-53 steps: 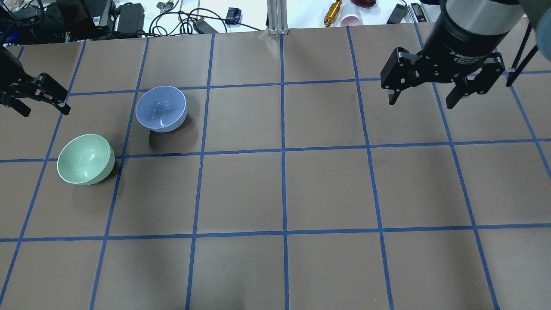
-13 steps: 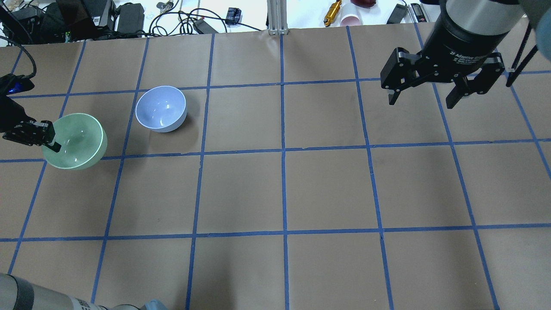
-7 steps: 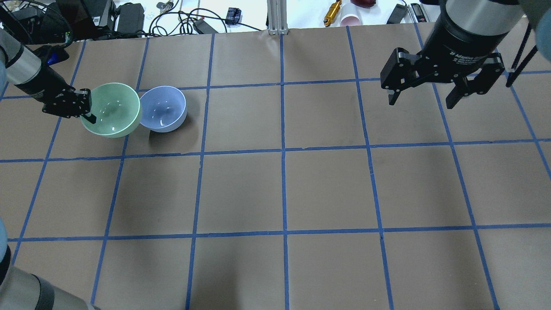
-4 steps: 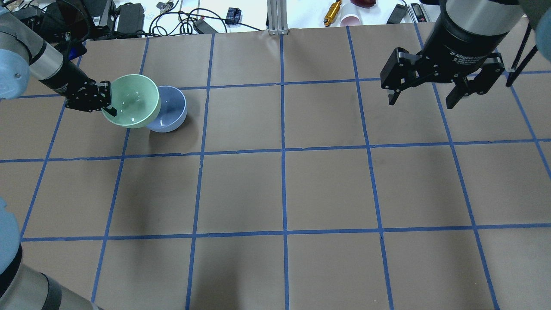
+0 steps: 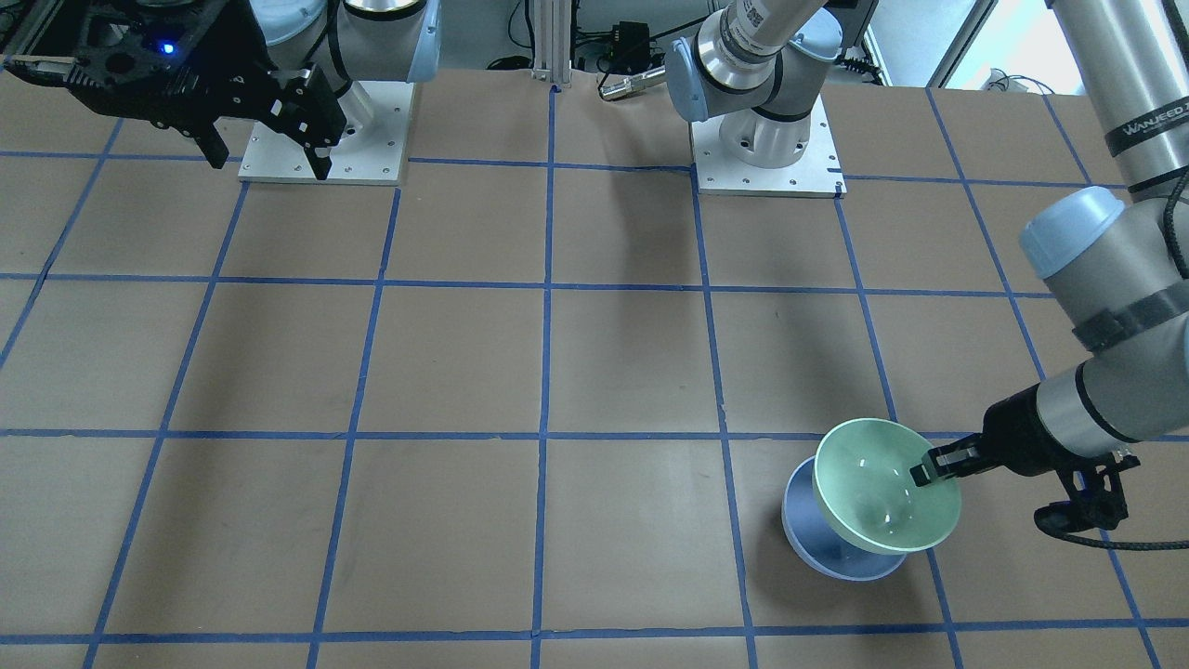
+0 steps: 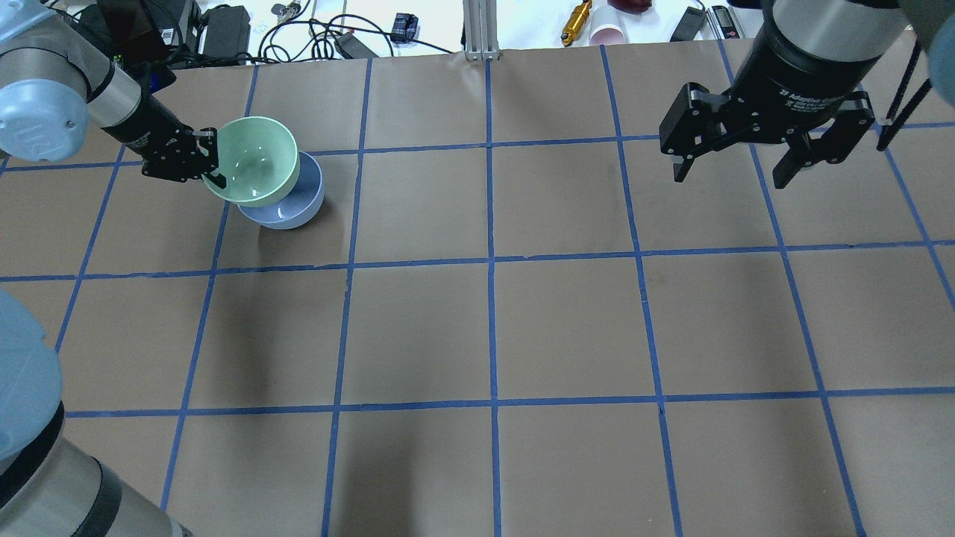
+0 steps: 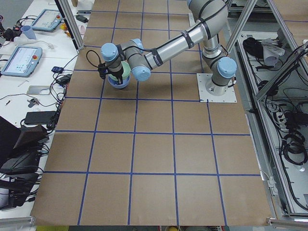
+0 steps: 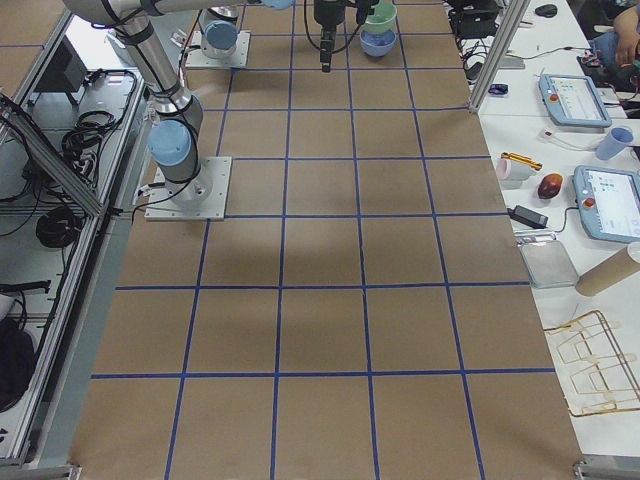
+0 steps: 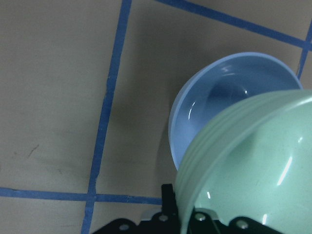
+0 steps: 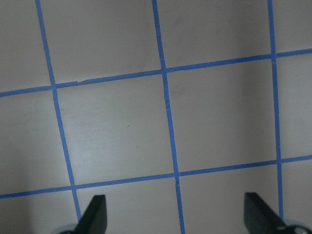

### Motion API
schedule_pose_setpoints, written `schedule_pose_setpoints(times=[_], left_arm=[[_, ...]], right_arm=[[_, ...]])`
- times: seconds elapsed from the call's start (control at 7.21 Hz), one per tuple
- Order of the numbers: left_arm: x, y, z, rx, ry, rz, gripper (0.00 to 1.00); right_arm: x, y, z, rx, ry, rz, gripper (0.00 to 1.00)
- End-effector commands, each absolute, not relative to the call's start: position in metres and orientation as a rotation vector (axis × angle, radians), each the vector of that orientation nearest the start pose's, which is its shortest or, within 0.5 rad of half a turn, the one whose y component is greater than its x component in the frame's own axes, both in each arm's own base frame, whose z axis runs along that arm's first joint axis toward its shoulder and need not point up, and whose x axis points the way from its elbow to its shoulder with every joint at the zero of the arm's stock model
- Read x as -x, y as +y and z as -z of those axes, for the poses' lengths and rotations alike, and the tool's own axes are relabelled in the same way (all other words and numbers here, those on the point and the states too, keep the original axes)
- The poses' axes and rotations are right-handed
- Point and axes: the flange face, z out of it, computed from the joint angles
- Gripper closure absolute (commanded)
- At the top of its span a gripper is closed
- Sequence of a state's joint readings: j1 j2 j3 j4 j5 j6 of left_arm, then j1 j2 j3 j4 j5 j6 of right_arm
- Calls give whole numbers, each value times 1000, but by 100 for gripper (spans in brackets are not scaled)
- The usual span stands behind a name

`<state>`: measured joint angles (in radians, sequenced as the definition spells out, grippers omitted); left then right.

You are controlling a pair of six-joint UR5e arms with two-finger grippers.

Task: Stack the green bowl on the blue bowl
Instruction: 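Lower the green bowl into the blue bowl and open left gripper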

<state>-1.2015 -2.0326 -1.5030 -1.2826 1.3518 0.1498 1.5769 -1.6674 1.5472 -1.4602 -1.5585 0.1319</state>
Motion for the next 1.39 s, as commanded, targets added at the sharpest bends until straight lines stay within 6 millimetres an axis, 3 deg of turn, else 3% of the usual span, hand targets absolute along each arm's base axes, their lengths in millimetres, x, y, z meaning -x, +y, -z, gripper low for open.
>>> schedule_pose_setpoints(times=[0.0,0.28,0.69,0.97,1.25], left_arm=[[-85,-658,-276,372,3351,-76,100],[-86,-659,-271,388,3348,-84,49],[-86,-659,-272,403,3346,-85,36],[-77,-657,-302,367,3294,-49,19],[-15,-651,-353,162,3140,-56,8]], right_arm=[[-137,-448,-534,-197,3123,13,0],[-137,-448,-534,-197,3122,15,0],[-137,-448,-534,-197,3122,15,0],[-137,-448,-534,-197,3123,13,0],[-137,-448,-534,-197,3123,11,0]])
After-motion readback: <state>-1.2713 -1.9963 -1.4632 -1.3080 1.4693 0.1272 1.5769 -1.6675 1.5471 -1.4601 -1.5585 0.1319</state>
